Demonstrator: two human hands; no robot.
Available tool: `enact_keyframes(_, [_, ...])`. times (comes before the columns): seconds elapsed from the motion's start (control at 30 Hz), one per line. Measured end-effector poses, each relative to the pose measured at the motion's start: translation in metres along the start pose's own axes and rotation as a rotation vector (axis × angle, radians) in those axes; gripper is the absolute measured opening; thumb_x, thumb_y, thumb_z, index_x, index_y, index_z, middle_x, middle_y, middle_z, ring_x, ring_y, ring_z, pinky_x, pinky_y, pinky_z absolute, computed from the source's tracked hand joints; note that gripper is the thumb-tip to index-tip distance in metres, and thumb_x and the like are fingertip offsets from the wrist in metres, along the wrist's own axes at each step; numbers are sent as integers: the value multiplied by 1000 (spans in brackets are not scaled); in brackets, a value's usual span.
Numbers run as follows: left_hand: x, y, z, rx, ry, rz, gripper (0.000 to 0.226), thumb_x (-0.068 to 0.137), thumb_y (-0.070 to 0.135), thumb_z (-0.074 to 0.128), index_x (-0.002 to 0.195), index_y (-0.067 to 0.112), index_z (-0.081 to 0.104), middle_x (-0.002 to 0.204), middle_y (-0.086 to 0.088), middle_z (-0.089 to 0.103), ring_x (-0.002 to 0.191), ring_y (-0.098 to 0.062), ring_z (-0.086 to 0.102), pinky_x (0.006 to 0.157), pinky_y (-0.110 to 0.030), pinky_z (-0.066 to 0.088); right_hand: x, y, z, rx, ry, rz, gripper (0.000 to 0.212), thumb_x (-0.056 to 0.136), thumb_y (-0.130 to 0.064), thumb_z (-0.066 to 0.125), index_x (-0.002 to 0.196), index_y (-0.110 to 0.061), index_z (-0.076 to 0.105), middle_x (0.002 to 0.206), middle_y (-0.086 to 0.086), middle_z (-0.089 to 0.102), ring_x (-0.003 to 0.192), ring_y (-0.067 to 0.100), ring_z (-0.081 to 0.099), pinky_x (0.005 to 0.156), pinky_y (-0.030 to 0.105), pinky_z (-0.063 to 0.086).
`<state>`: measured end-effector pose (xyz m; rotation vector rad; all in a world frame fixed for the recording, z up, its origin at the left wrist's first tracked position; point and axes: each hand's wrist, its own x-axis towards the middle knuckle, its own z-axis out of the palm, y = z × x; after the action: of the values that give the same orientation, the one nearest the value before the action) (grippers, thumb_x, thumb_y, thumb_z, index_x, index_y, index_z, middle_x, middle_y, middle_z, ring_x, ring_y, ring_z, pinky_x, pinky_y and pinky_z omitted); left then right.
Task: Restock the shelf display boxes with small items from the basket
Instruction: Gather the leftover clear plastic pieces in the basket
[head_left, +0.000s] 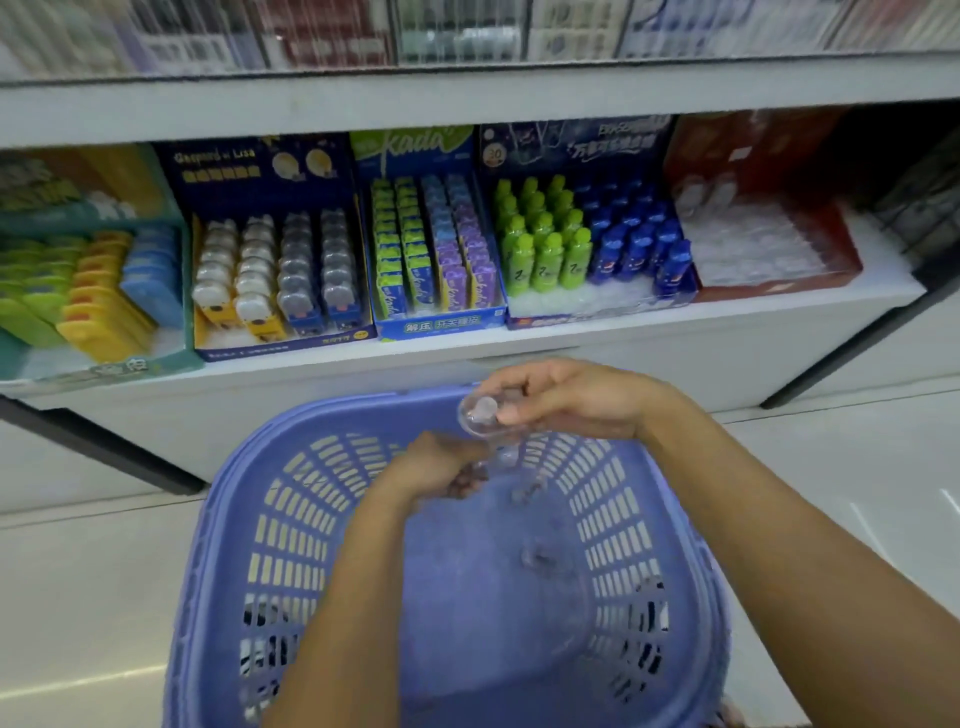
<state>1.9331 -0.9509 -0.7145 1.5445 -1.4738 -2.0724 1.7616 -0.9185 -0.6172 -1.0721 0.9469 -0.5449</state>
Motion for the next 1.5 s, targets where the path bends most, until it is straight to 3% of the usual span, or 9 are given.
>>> enact_keyframes(0.27, [-36,104,49,18,-13,412,9,91,18,58,92,13,66,61,9,59,47,0,49,46,-11,42,-65,-46,-49,301,250,-486,30,80,3,54,107,-11,52,89,3,68,83,15,64,82,29,53])
enact_keyframes(0.4, [-37,144,75,154,59,524,12,85,20,69,94,16,64,71,1,66,50,-2,54,52,-15,46,-96,-44,-93,202,433,-545,45,85,-4,55,126,-21,53,97,12,55,89,21,59,81,31,51])
enact_keyframes(0.53, [-20,185,100,293,218,660,17,79,25,75,87,21,61,75,3,64,61,-9,59,65,-29,51,-112,-40,-146,36,902,-540,28,82,-7,67,104,-25,64,91,-1,62,87,16,63,82,29,53])
enact_keyframes(0.63, [1,213,114,485,299,801,25,77,26,76,99,21,65,83,9,62,66,-6,57,63,-14,48,-118,-42,-188,-185,1117,-432,29,76,-9,74,98,-24,64,90,6,67,87,22,65,83,40,54])
enact_keyframes(0.83, [53,255,137,735,432,870,39,78,26,74,112,15,58,99,-1,64,85,-16,59,73,-26,48,-107,-42,-247,-749,1215,-303,29,74,-10,72,100,-25,67,96,-2,69,92,18,65,83,26,50])
enact_keyframes(1.0, [85,270,147,985,402,890,34,82,21,69,113,14,57,110,-5,61,92,-20,56,73,-25,39,-96,-29,-265,-824,1180,-399,42,73,1,67,109,-20,69,92,-12,63,87,4,58,71,-8,34])
enact_keyframes(1.23, [106,280,156,1169,367,820,32,81,17,69,110,13,59,111,-6,60,99,-22,57,77,-26,42,-97,-24,-272,-862,1115,-406,43,74,0,67,106,-28,71,92,-17,61,89,-16,46,69,-12,29])
enact_keyframes(1.4, [100,283,157,1194,386,827,21,83,16,66,102,16,59,99,-2,58,92,-20,57,65,-15,36,-92,-21,-262,-960,1092,-331,37,83,-3,64,115,-21,68,116,6,67,106,17,60,86,11,38])
enact_keyframes(1.5, [101,284,161,1248,440,847,24,88,20,59,111,13,58,111,-7,59,98,-24,55,72,-24,41,-91,-18,-257,-986,1135,-322,31,82,0,63,111,-11,70,108,16,69,102,29,63,91,31,49])
